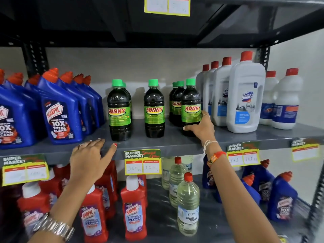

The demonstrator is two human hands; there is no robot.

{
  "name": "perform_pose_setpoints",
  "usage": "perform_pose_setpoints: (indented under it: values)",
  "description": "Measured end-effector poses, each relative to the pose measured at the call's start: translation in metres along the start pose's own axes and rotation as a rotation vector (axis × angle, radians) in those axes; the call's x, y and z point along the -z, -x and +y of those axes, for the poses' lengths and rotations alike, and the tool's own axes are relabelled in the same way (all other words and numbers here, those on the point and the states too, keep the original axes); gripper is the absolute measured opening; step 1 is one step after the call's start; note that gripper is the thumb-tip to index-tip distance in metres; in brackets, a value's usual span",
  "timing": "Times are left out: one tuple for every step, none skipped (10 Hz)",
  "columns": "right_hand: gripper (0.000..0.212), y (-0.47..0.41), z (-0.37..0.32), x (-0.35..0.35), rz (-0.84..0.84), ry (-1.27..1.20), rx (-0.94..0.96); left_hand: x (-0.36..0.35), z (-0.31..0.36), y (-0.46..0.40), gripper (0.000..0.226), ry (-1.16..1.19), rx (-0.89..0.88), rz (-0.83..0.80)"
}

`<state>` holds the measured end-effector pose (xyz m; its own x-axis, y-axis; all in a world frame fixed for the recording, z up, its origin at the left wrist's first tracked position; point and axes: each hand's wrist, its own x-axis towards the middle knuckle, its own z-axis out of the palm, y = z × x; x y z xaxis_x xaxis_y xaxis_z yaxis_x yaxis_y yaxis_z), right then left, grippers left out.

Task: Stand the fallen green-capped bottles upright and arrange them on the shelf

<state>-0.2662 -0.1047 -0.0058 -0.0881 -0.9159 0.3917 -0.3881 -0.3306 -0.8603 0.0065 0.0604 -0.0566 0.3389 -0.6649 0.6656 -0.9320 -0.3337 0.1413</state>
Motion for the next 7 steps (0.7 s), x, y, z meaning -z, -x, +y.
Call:
perform_pose_setpoints:
  values:
    - [0.086, 0.002, -0.002, -0.003, 0.040, 0.040, 0.012, 0.001, 0.001, 0.001, 0.078, 0.015, -0.006, 0.011]
    - [0.083, -0.001, -0.004, -0.006, 0.041, 0.058, 0.027, 0.001, 0.001, 0.002, 0.076, 0.016, -0.008, 0.022]
    - [0.082, -0.003, -0.008, -0.009, 0.018, 0.069, 0.016, 0.002, 0.001, 0.002, 0.073, 0.016, -0.003, 0.011]
    - [0.081, -0.004, -0.008, -0.011, 0.021, 0.079, 0.025, 0.002, 0.001, 0.003, 0.071, 0.025, -0.007, 0.010]
    - [0.081, -0.004, -0.009, -0.011, 0.014, 0.083, 0.028, 0.001, 0.001, 0.002, 0.072, 0.019, -0.012, 0.004]
    - [0.085, -0.005, -0.008, -0.010, -0.030, 0.048, 0.052, 0.001, -0.002, 0.003, 0.072, -0.001, -0.020, 0.001]
    - [0.105, -0.004, -0.006, -0.001, -0.052, -0.043, 0.032, 0.001, 0.001, 0.003, 0.072, 0.012, 0.010, 0.006]
